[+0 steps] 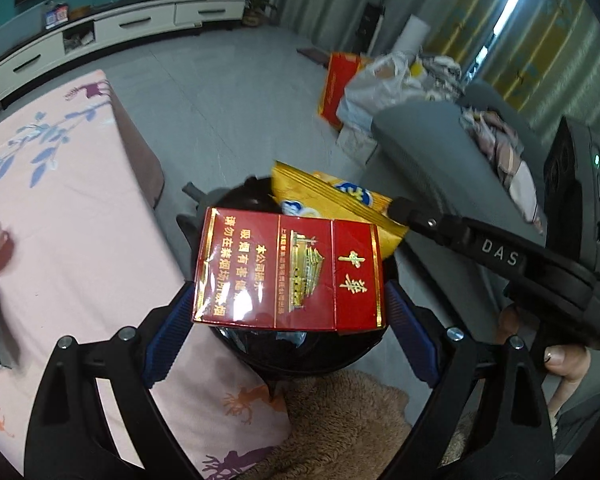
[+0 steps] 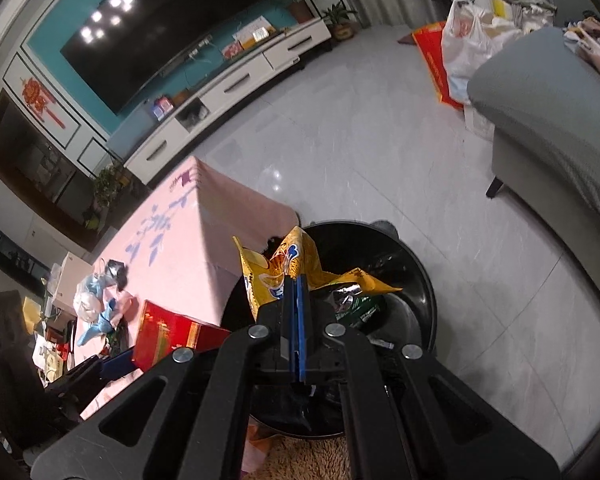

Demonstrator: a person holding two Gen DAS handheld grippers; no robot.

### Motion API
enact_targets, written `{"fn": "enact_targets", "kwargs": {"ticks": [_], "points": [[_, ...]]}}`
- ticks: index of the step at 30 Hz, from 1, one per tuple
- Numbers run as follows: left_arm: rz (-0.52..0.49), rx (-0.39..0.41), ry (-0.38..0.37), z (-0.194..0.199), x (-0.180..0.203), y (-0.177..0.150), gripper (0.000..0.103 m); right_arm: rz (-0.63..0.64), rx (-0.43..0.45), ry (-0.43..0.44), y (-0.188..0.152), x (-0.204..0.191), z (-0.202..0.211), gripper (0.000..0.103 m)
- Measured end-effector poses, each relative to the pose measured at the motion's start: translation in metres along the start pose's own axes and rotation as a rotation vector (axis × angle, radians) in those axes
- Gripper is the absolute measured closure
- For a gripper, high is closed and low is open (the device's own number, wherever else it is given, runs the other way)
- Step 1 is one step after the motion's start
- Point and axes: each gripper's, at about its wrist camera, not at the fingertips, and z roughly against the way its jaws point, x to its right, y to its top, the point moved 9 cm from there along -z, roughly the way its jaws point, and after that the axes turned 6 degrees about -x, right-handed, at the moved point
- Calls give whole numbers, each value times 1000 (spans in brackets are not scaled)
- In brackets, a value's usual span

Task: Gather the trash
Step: 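Carry both items over the bin and open both tools to drop them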

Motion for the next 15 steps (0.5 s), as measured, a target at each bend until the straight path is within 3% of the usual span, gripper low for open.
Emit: {"fn": "enact_targets", "kwargs": {"ticks": [9, 15], "points": [[-13, -114, -54, -51, 4, -3, 11, -32, -116, -17, -13, 16, -42, 100], [-19, -139, -121, -66, 14, -4, 10, -43, -116, -46, -13, 24, -43, 97]]}}
